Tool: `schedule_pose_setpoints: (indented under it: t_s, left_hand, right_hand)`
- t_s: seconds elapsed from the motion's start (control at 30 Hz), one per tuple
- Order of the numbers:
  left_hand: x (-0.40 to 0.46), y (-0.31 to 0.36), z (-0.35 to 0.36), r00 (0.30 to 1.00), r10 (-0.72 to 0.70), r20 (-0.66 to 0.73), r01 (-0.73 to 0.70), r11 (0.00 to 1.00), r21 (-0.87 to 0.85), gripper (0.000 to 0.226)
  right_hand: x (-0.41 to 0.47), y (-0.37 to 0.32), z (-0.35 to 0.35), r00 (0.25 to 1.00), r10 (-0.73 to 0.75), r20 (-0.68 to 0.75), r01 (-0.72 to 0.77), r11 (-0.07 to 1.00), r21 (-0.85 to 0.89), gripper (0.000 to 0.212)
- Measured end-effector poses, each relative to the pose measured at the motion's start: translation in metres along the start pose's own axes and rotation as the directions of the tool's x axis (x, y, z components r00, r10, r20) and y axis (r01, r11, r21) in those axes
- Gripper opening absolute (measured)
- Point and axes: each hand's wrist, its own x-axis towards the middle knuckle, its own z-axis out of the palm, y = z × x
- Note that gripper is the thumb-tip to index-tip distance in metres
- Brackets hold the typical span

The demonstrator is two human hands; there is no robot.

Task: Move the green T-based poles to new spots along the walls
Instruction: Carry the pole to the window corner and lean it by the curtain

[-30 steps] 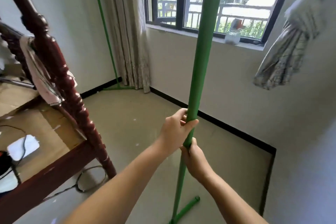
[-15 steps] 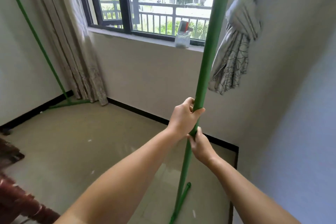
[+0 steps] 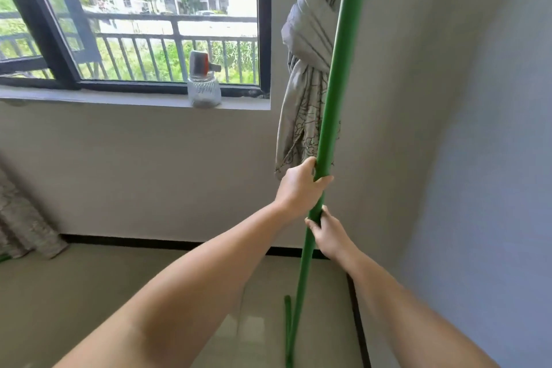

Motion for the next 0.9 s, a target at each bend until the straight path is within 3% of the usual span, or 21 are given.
schedule_pose_setpoints:
  t_s: [0.2,0.4,0.5,0.7,0.9]
  left_hand:
    - [0.094,-0.007,0.024,1.0,-0.015,-0.004,0.015,1.0,-0.011,0.025]
    - [0.181,-0.009,0.048,0.995,-0.083,-0.056,0.084,0.996,0.014,0.022]
    - [0.214,-0.008,0.054,0.991,-0.106,-0.076,0.106,0.994,-0.001,0.021]
    - [0.255,-0.006,0.052,0.982,-0.13,-0.139,0.131,0.991,-0.004,0.022]
    - [0.252,-0.014,0.045,0.987,-0.122,-0.108,0.121,0.993,-0.011,0.024]
  right_hand:
    - [0.098,0.012,-0.027,1.0,-0.009,0.016,0.009,1.0,-0.016,0.026]
    - [0.192,0.028,-0.056,0.991,-0.117,0.06,0.116,0.993,0.014,0.009]
    - [0.228,0.032,-0.07,0.982,-0.167,0.092,0.17,0.985,-0.021,0.013]
    - [0.274,0.031,-0.077,0.966,-0.232,0.114,0.234,0.972,-0.011,0.017]
    - [0.276,0.036,-0.071,0.95,-0.28,0.138,0.281,0.96,0.012,0.018]
